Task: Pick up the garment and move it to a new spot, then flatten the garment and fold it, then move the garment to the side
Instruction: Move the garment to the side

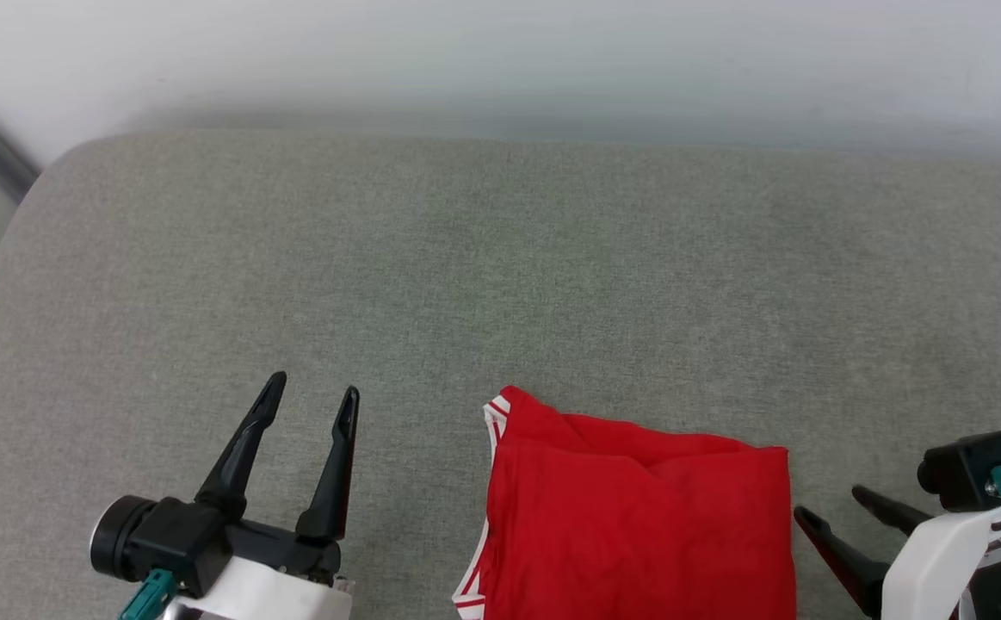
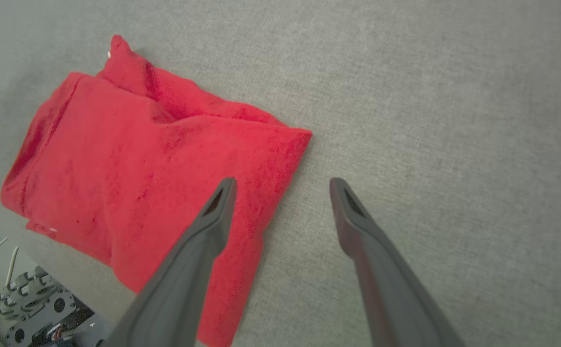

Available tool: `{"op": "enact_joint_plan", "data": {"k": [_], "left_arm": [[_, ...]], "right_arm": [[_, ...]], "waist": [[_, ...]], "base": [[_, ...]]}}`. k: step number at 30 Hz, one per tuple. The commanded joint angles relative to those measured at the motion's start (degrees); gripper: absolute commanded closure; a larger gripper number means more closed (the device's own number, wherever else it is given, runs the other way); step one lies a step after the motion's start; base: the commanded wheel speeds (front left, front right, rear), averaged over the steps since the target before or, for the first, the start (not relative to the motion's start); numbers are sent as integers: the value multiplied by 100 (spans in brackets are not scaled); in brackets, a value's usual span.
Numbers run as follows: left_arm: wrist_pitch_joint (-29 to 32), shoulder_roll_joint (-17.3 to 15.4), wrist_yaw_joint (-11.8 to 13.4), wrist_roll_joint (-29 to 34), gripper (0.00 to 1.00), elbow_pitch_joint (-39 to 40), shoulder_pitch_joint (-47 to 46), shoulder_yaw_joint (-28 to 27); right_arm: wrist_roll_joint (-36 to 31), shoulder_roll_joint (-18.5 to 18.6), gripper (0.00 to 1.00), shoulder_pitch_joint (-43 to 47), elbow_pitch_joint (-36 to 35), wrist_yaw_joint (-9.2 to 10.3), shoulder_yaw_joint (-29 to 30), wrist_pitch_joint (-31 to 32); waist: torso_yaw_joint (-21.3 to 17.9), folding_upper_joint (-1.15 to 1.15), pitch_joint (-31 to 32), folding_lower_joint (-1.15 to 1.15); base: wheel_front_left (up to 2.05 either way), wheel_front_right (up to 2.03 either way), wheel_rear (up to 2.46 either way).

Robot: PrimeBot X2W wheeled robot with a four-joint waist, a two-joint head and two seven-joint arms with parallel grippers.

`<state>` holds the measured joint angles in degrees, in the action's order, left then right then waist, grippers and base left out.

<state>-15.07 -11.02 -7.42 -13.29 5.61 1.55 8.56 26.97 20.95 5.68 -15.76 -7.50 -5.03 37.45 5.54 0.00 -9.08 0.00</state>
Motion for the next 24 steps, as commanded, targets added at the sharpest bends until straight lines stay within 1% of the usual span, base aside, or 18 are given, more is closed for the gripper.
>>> {"op": "enact_joint_plan", "data": {"k": [1, 4, 7, 9, 15, 18, 21, 22, 23, 24], "left_arm": [[-13, -32, -8, 0, 0, -2, -97, 7], [-13, -40, -8, -11, 0, 10, -194, 97], [-13, -28, -8, -18, 0, -9, -275, 126], [-13, -8, -8, 23, 0, -58, -332, 134], [-13, 14, -8, 28, 0, -128, -428, 261], [-13, 36, -8, 3, 0, -150, -450, 315], [-13, 49, -8, -7, 0, -188, -471, 383], [-13, 50, -8, -9, 0, -199, -485, 404], [-13, 56, -8, -6, 0, -204, -498, 429], [-13, 66, -8, -7, 0, -208, -507, 443]], "right_arm": [[62, 29, 0, 28, -50, 2, 25, 139], [101, -5, 0, -18, -116, 2, 66, 908], [9, -138, 0, -76, -67, 2, 89, 1458], [-19, -238, 0, -151, -26, 2, 56, 1698], [-208, -654, 0, -296, 393, 2, 40, 2143], [-307, -791, 0, -335, 660, 2, -8, 2197], [-451, -771, 0, -383, 916, 2, -137, 2133], [-541, -749, 54, -403, 986, 2, -161, 2069], [-594, -735, 84, -412, 1060, 2, -214, 2027], [-611, -729, 100, -411, 1130, 2, -279, 2009]], "waist": [[49, 0, -72, 0], [157, 0, -204, 0], [289, 0, -312, 0], [378, 0, -376, 0], [633, 0, -491, 0], [749, 0, -527, 0], [844, 0, -541, 0], [864, 0, -541, 0], [879, 0, -541, 0], [890, 0, -538, 0]], "base": [[0, 0, 0], [0, 0, 0], [0, 0, 0], [0, 0, 0], [0, 0, 0], [0, 0, 0], [0, 0, 0], [0, 0, 0], [0, 0, 0], [0, 0, 0]]}}
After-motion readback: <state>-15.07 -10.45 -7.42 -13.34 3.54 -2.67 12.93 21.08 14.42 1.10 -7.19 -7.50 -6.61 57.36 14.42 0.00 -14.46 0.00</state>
